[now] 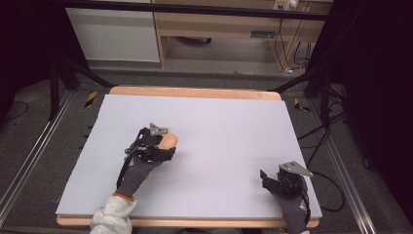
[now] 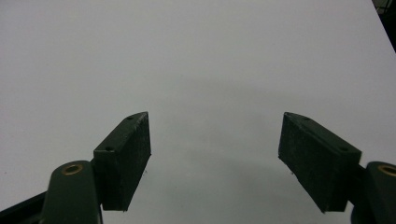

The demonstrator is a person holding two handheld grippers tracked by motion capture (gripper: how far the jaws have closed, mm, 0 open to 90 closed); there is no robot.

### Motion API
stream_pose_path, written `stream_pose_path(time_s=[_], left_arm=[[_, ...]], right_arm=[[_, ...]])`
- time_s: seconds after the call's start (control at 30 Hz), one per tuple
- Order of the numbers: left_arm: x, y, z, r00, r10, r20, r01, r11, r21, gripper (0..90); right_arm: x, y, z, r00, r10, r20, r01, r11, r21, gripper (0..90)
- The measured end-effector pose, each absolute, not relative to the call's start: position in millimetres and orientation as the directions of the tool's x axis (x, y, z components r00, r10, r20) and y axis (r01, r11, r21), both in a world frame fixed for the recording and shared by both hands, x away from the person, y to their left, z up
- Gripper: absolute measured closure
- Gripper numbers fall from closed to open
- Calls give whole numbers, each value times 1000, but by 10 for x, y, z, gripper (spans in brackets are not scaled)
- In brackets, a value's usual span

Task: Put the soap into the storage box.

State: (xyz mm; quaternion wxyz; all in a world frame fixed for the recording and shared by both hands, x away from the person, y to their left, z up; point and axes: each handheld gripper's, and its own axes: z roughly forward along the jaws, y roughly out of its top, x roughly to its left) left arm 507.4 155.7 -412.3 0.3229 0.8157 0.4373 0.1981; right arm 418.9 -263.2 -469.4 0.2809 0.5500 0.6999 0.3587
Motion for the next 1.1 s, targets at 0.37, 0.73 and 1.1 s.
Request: stream_pose_path(time_s=[0.37,0.73,1.1], left_arm=[[5177,1711,-4126,493,869,40,606,-376,701,317],[5291,1776,-4181,460,887,42,627,-358,692,317],[5411,1806,-4285,434,900,42,651,-346,675,317]], right_arm=[[4199,-2629,-4698,-241,970,1,572,141,808,253],[4207,-2627,-4704,-243,970,-1,574,144,806,253],[4212,-2622,-4705,-240,971,2,575,141,806,253]])
